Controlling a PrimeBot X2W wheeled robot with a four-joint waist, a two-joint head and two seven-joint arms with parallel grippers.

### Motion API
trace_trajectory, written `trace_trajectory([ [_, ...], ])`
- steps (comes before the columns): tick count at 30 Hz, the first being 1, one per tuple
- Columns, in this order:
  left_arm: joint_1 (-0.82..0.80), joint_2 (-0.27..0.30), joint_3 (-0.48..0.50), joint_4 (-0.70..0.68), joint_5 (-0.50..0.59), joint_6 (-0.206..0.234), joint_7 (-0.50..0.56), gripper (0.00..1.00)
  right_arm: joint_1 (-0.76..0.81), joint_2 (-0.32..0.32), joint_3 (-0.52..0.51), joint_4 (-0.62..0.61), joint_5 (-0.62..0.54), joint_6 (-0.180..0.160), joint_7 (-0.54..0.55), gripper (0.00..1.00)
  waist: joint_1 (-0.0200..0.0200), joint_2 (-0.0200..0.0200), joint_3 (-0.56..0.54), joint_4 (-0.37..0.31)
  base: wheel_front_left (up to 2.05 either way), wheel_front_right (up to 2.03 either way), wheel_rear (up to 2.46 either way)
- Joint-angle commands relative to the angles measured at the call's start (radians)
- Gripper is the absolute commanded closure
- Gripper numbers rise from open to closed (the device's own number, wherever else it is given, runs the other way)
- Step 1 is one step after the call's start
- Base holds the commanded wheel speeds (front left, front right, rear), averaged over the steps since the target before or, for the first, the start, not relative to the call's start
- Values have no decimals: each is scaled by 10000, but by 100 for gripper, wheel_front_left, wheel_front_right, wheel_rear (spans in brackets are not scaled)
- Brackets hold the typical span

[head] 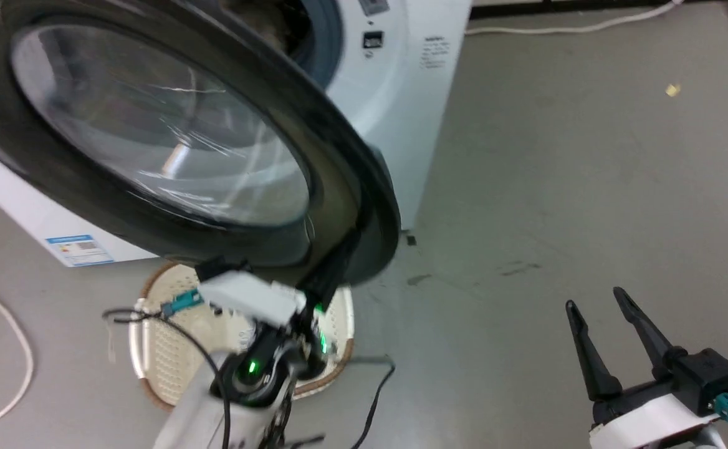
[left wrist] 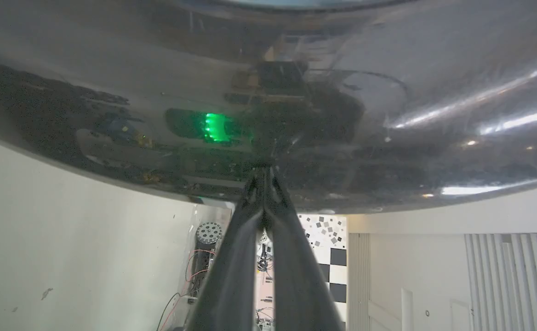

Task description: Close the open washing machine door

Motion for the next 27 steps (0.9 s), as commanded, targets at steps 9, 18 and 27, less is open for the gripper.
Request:
trace_trajectory([
  [9,-2236,5,-1115,1421,-873,-112,-2015,100,-345,178,116,90,101,8,-47,0,-2,-1,301,-367,0,0,0],
  [18,-1328,209,-1474,1087,-49,-113,-1795,0,-53,146,-71,99,44,8,-47,0,-2,-1,-359,340,0,0,0],
  [27,1129,2191,-1997,-1039,3223,-114,-3948,0,505,57,-174,-198,121,8,-47,0,-2,-1,-1446,1407,0,0,0],
])
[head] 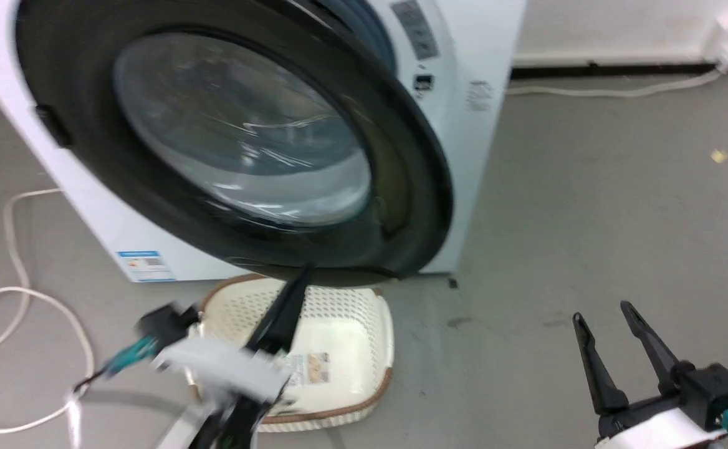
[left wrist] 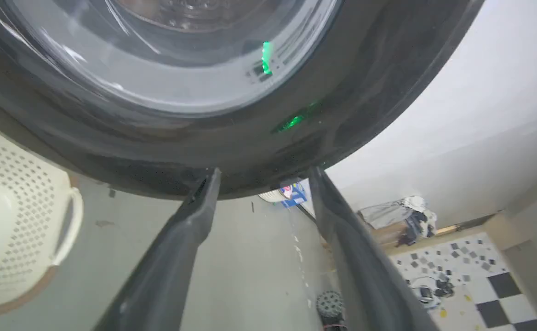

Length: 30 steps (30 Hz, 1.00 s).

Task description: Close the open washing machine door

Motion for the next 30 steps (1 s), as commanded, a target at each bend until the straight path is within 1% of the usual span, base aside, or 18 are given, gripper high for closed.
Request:
trace_trajectory([
  [1,577,534,-88,-367,727,-45,-651,0,247,-33,-46,-128,69,8,-47,0,2,-1,-546,607,0,0,0],
  [2,805,813,-54,-510,1158,-45,-890,0,326,-49,-34,-164,68,8,-47,0,2,-1,-642,722,0,0,0],
  [3,805,813,-54,-510,1158,-45,-890,0,326,-49,-34,-164,68,8,-47,0,2,-1,-642,722,0,0,0],
  [4,1209,1300,183,-622,2246,-45,-1144,0,482,-73,-15,-218,64,8,-47,0,2,-1,-824,972,0,0,0],
  [5,1209,1300,183,-622,2246,-45,-1144,0,482,-73,-15,-218,64,8,-47,0,2,-1,-824,972,0,0,0],
  [6,1528,1487,834,-794,3569,45,-1201,0,602,-96,-11,-269,53,8,-47,0,2,-1,-935,1192,0,0,0],
  [7,1528,1487,834,-794,3569,45,-1201,0,602,-96,-11,-269,53,8,-47,0,2,-1,-935,1192,0,0,0],
  [8,1702,1431,1317,-983,4311,177,-1205,0,645,-105,-13,-296,48,8,-47,0,2,-1,-979,1289,0,0,0],
  [9,2146,1201,2159,-1466,5893,434,-1209,0,719,-99,-17,-347,34,8,-47,0,2,-1,-1065,1445,0,0,0],
  [10,2146,1201,2159,-1466,5893,434,-1209,0,719,-99,-17,-347,34,8,-47,0,2,-1,-1065,1445,0,0,0],
  [14,3075,493,3326,-2459,8524,780,-1212,0,825,-62,-15,-415,25,8,-47,0,2,-1,-1189,1680,0,0,0],
  [17,3618,170,3633,-2879,10182,869,-1213,0,924,-17,19,-434,22,8,-47,0,2,-1,-1254,1841,0,0,0],
  [20,3992,-26,3728,-2915,11358,967,-1213,0,993,26,59,-429,20,8,-47,0,2,-1,-1262,1969,0,0,0],
  [22,4169,-3,3663,-2808,12205,1211,-1214,0,1013,58,80,-416,25,8,-47,0,2,-1,-1260,2038,0,0,0],
  [24,4312,-362,3775,-2847,12278,1341,-1214,0,1018,95,94,-410,32,8,-47,0,2,-1,-1238,2103,0,0,0],
  [28,4456,-590,3868,-2805,12584,1303,-1214,0,1006,124,177,-469,131,8,-47,0,2,-1,-1129,2313,0,0,0],
  [29,4451,-636,3895,-2777,12628,1283,-1214,0,997,80,286,-485,194,8,-47,15,2,-1,-1097,2376,0,0,0],
  [30,4434,-669,3908,-2746,12681,1253,-1214,0,968,7,400,-516,231,8,-47,67,2,-1,-1061,2438,0,0,0],
])
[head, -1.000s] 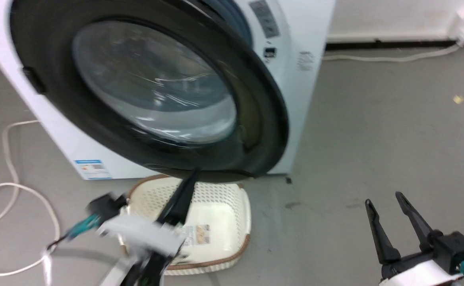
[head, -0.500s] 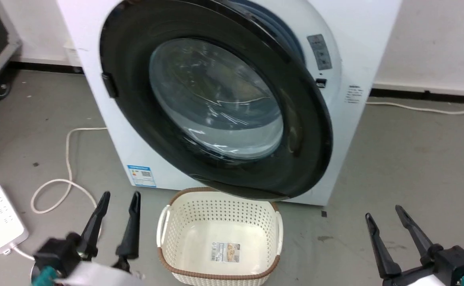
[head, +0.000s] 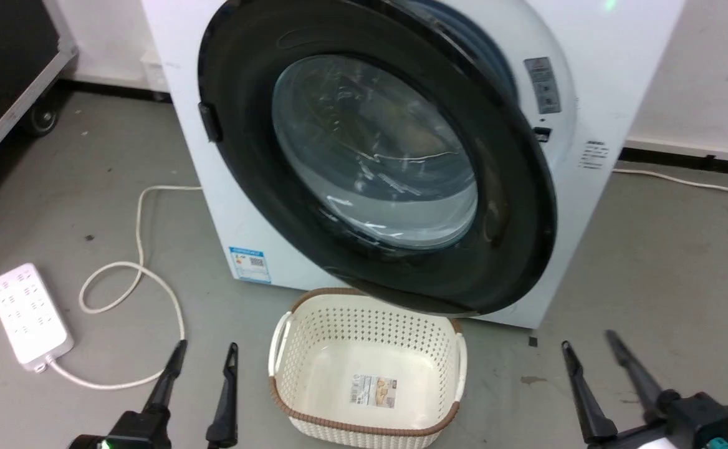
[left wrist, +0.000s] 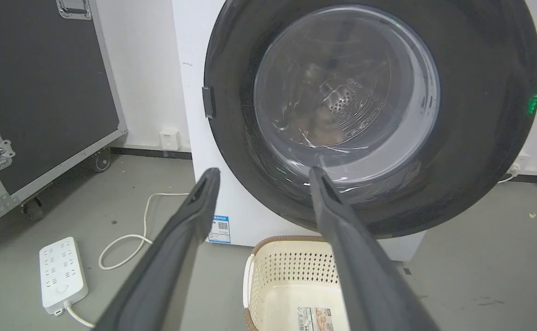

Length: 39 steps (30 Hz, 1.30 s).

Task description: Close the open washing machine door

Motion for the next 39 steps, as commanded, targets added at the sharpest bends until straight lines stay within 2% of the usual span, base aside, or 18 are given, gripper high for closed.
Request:
trace_trajectory([
  [1,58,-39,11,57,91,-84,-43,0,37,-114,160,-107,81,8,-47,100,0,0,99,146,0,0,0],
  [8,-290,-379,-119,234,417,-243,-43,0,-964,-1290,1360,-393,604,8,150,100,0,0,746,716,0,0,0],
  [16,-833,-817,-394,278,675,-376,-43,0,-3464,-2986,2558,-19,1911,8,1178,100,0,0,1796,1308,0,0,0],
  [27,-1649,-1152,-551,34,773,-378,-43,0,-6141,-4765,2218,1549,3207,8,2045,100,0,0,2996,2153,0,0,0],
  [28,-1734,-1201,-614,-24,728,-324,-43,0,-6686,-5031,2035,2009,3443,8,2196,100,0,0,3204,2293,0,0,0],
  [33,-1877,-1244,-815,-41,653,-234,-43,0,-7604,-5209,1626,2923,3482,8,2480,100,0,0,3501,2436,0,0,0],
  [39,-2047,-1258,-1019,-20,510,-94,-43,0,-8643,-4807,805,4117,3124,8,2698,100,0,0,3665,2470,0,0,0],
])
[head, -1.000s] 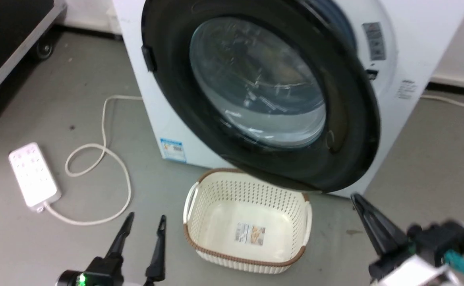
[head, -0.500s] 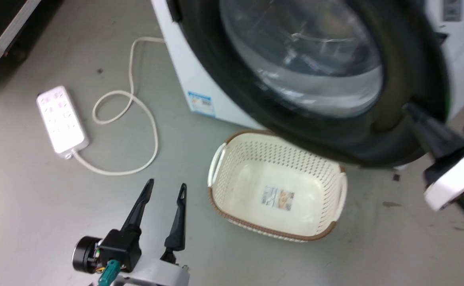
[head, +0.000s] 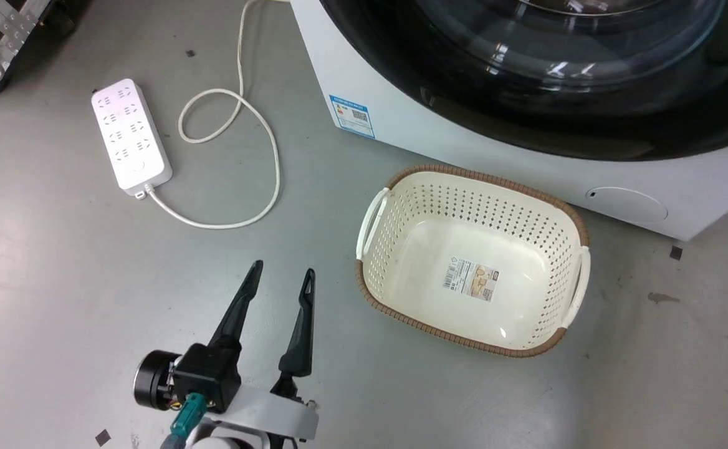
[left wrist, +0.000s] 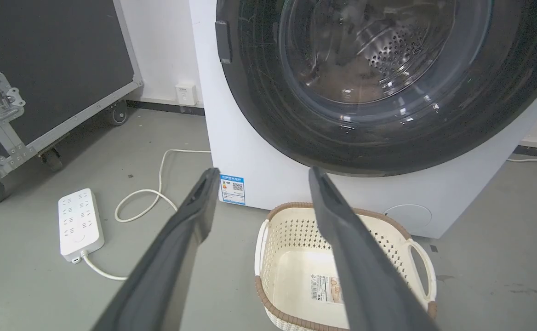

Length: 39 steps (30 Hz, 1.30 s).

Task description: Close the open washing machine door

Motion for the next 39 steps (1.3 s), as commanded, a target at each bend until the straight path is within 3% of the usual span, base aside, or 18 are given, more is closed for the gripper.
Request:
trace_trajectory([
  [1,-200,-15,-60,-9,-89,74,-43,0,-391,138,-180,277,-202,-25,-13,100,-1,-1,17,-8,0,0,0],
  [9,-190,-17,56,126,3,77,-43,0,-378,791,-21,870,-331,-25,-534,100,-1,-1,-503,-334,0,0,0],
  [10,-162,-17,97,154,19,51,-43,0,-263,856,77,835,-289,-25,-686,86,-1,-1,-636,-409,0,0,0],
  [11,-129,-17,142,177,36,26,-43,0,-127,915,201,768,-241,-25,-837,0,-1,-1,-768,-490,0,0,0],
  [21,328,22,651,480,129,-268,-43,0,1936,1566,614,-362,-573,-25,-2247,0,-1,-1,-2209,-1498,0,0,0],
  [24,524,67,826,629,119,-360,-43,0,2970,2125,-93,-872,-1213,-25,-2485,0,-1,-1,-2632,-1883,0,0,0],
  [31,933,108,1074,930,109,-528,-43,0,5590,4094,-1746,-2561,-2731,-25,-2685,0,-1,-1,-3308,-2683,0,0,0],
  [35,1166,150,1187,1049,149,-589,-43,0,6876,5050,-2170,-3528,-3553,-25,-2722,0,-1,-1,-3504,-3062,0,0,0],
  [39,1263,166,1252,1145,192,-647,-43,0,7829,5570,-2307,-3948,-3932,-25,-2734,0,-1,-1,-3542,-3266,0,0,0],
])
